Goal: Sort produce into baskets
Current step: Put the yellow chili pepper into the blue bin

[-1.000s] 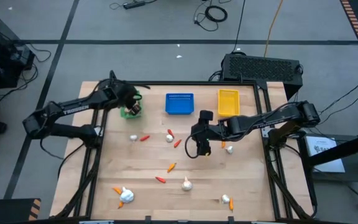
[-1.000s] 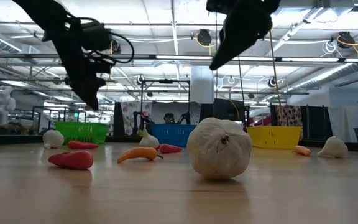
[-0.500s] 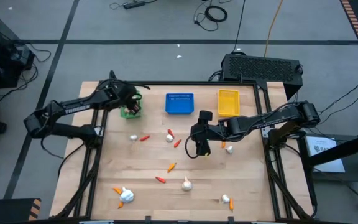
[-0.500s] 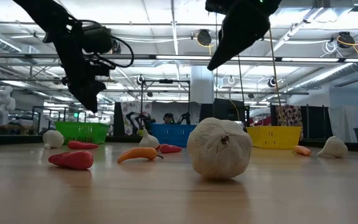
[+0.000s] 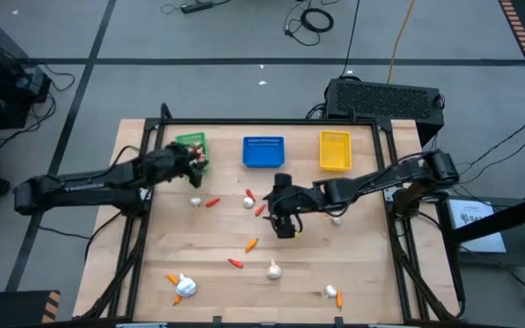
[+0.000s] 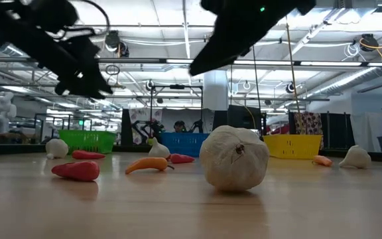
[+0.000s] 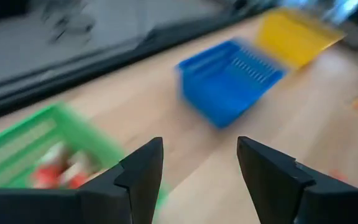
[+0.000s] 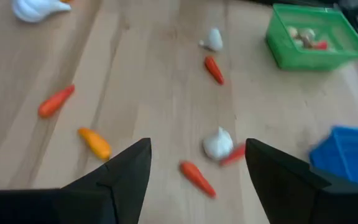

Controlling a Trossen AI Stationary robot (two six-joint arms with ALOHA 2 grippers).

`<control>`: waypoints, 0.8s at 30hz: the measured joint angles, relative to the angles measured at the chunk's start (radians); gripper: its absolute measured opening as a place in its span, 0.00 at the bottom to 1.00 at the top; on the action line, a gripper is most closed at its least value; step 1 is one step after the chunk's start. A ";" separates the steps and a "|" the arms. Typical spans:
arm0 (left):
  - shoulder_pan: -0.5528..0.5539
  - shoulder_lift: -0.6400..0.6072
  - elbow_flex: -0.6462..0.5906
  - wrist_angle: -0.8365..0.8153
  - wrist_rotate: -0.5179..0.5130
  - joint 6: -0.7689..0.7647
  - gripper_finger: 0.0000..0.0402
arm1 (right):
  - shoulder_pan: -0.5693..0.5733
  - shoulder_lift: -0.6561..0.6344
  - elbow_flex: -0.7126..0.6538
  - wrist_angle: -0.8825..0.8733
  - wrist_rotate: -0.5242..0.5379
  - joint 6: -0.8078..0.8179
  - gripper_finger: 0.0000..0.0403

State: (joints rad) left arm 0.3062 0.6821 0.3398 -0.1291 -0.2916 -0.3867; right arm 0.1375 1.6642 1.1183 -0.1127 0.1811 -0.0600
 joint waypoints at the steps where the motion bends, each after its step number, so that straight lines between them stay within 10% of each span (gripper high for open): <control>1: -0.021 -0.025 -0.033 0.066 0.000 0.004 0.53 | 0.000 0.021 0.000 0.027 -0.001 -0.009 0.62; 12: -0.103 -0.123 -0.084 0.264 0.301 0.104 0.53 | 0.031 0.252 0.039 0.273 -0.133 -0.023 0.62; 24: -0.153 -0.125 -0.084 0.265 0.321 0.078 0.53 | 0.088 0.428 0.135 0.238 -0.189 -0.006 0.62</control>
State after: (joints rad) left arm 0.1535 0.5575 0.2558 0.1360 0.0296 -0.3084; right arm 0.2256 2.0918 1.2537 0.1251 -0.0082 -0.0660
